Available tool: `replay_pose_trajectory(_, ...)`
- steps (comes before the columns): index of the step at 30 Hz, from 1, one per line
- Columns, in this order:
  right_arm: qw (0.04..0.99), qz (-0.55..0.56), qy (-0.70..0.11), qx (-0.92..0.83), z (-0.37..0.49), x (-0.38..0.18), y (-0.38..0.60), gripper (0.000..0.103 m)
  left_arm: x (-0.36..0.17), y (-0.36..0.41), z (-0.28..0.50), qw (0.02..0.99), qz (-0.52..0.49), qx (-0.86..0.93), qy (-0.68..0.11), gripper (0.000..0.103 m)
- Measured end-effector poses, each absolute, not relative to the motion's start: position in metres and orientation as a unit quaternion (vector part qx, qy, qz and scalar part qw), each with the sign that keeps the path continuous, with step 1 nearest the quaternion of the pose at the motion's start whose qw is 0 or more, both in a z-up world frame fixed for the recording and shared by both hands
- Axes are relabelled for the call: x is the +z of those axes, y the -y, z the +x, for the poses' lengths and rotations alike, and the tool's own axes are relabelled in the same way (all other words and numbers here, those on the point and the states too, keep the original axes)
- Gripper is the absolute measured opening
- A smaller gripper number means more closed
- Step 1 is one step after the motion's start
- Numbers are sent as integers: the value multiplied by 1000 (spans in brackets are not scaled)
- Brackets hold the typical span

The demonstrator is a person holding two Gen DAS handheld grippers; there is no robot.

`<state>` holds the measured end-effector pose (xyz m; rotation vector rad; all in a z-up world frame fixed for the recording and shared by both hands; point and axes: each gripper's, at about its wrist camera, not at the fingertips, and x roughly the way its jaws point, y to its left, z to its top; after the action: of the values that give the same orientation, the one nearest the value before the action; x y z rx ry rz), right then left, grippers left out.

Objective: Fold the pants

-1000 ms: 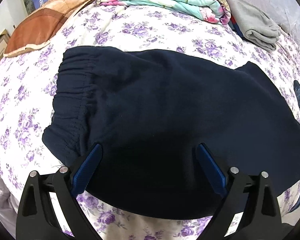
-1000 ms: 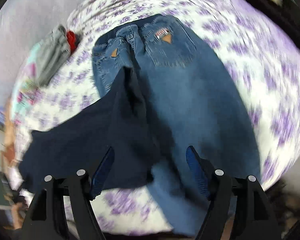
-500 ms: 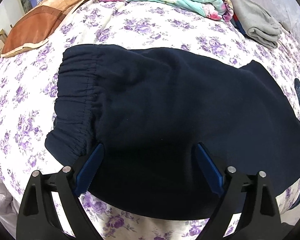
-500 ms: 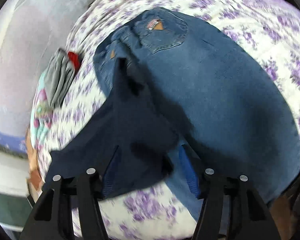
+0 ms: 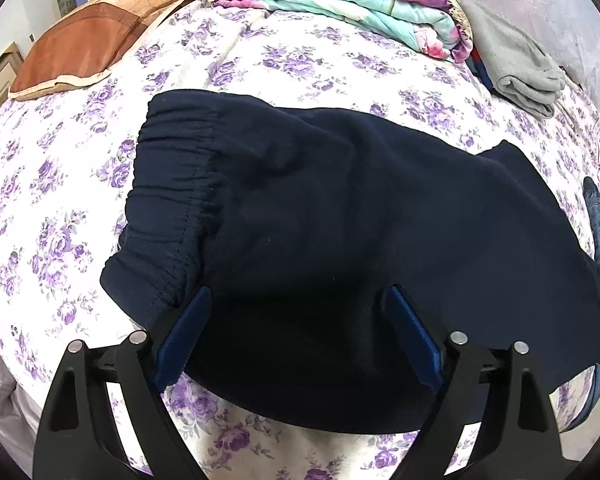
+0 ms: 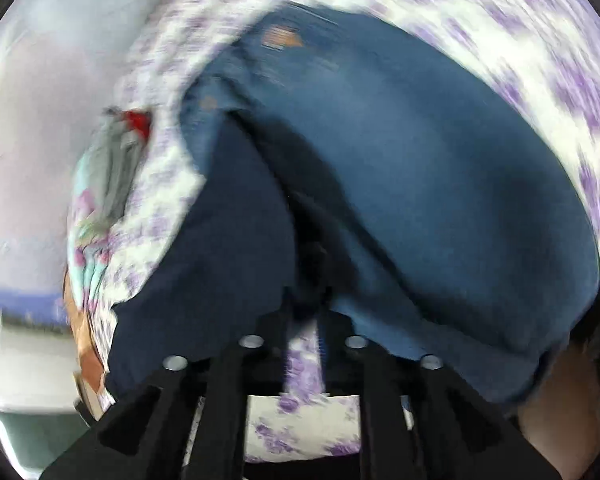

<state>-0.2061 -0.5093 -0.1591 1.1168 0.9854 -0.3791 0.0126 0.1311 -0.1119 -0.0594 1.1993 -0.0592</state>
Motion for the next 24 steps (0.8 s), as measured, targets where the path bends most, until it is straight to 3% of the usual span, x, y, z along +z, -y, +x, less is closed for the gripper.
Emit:
replay_pose_trajectory(1, 702, 531, -444, -168, -213, -166, 509, 48, -111, -131, 13, 823, -28, -29, -566, 86)
replay_pose_trajectory(3, 708, 539, -429, -155, -217, -165, 501, 57, -108, -131, 13, 824, -25, -30, -566, 85)
replay_pose_trajectory(10, 710, 574, -391, -111, -192, -184, 485, 58, -81, -150, 0, 834, -34, -20, -550, 87)
replay_pose_trajectory(15, 697, 589, -384, -142, -178, -197, 497, 37, -69, -193, -13, 836, -54, 33, -546, 89)
replay_pose_trajectory(20, 698, 575, -401, -148, -176, -196, 495, 26, -79, -234, -26, 814, -162, 71, -553, 88)
replay_pose_trajectory(24, 701, 564, -411, -147, -172, -189, 494, 23, -83, -219, -20, 818, -151, 51, -553, 84)
